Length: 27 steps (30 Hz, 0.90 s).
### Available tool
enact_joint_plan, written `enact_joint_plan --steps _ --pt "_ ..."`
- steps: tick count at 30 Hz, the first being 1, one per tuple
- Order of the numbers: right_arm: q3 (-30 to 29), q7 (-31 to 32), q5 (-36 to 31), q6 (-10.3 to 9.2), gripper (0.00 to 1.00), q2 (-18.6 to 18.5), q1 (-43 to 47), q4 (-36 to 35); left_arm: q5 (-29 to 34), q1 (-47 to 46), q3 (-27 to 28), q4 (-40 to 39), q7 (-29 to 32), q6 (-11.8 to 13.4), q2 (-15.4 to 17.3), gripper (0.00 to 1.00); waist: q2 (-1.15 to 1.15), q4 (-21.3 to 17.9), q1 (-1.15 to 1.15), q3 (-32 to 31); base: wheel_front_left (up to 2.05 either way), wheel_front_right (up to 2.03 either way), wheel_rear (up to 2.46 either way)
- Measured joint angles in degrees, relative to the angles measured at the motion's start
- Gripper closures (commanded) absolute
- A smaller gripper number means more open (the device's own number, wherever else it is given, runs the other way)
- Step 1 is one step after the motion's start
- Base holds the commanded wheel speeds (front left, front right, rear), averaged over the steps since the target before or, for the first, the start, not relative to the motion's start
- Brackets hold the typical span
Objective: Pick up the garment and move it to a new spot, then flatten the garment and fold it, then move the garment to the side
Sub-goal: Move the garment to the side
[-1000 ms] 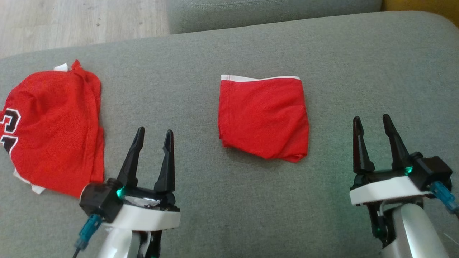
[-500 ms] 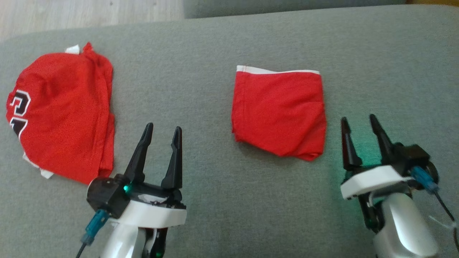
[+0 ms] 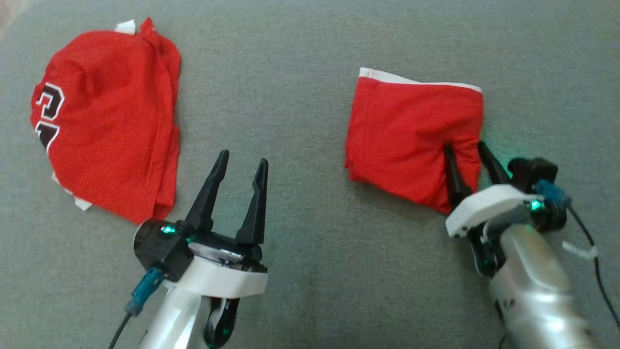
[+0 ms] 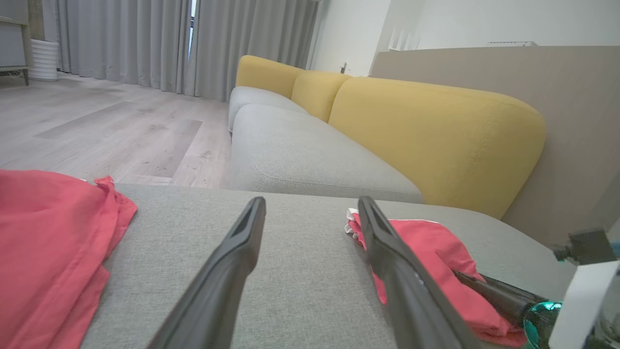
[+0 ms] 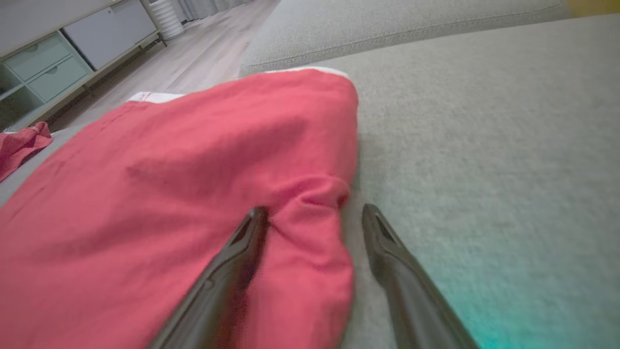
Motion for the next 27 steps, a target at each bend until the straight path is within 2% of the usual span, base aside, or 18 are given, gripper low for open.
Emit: enact_joint_plan --steps 5,6,7,12,21,22,24,27 --pt "3.8 -1.6 1.6 -0.01 0.01 -0.8 -3.9 4.6 0.0 -0.3 0.3 0.5 0.0 0.0 0.0 0.0 0.0 0.5 0.0 0.2 0.0 0.0 0.0" --pt "4.4 -1.8 1.6 0.0 0.64 -0.8 -4.2 5.3 0.0 -0.3 0.3 0.6 0.0 0.0 0.0 0.0 0.0 0.3 0.0 0.1 0.0 0.0 0.0" --pt "4.8 -2.1 1.3 0.0 1.0 -0.8 -4.5 5.9 0.1 -0.3 0.4 0.6 0.0 0.0 0.0 0.0 0.0 0.1 0.0 -0.1 0.0 0.0 0.0" --pt "4.9 -2.3 -3.7 0.0 1.0 -0.4 -4.5 7.3 0.5 -0.2 0.6 0.8 0.0 0.0 0.0 0.0 0.0 -1.5 0.0 -1.5 0.0 0.0 0.0" --pt "-1.3 -1.9 -23.3 0.0 1.0 -0.5 -4.3 3.0 0.6 0.7 1.0 0.2 0.0 0.0 0.0 0.0 0.0 -6.2 0.0 -3.3 0.0 0.0 0.0" --pt "-1.3 -1.9 -23.3 0.0 1.0 -0.5 -4.3 3.0 0.6 0.7 1.0 0.2 0.0 0.0 0.0 0.0 0.0 -6.2 0.0 -3.3 0.0 0.0 0.0" --pt "-2.0 -0.7 -26.3 0.0 1.0 -1.9 -4.3 1.9 0.6 0.7 1.1 -0.2 0.0 0.0 0.0 0.0 0.0 -6.9 0.0 -3.3 0.0 0.0 0.0" --pt "-1.5 1.4 -28.6 0.0 1.0 -6.7 -4.3 1.2 0.6 0.6 1.1 -0.5 0.0 0.0 0.0 0.0 0.0 -7.4 0.0 -2.8 0.0 0.0 0.0"
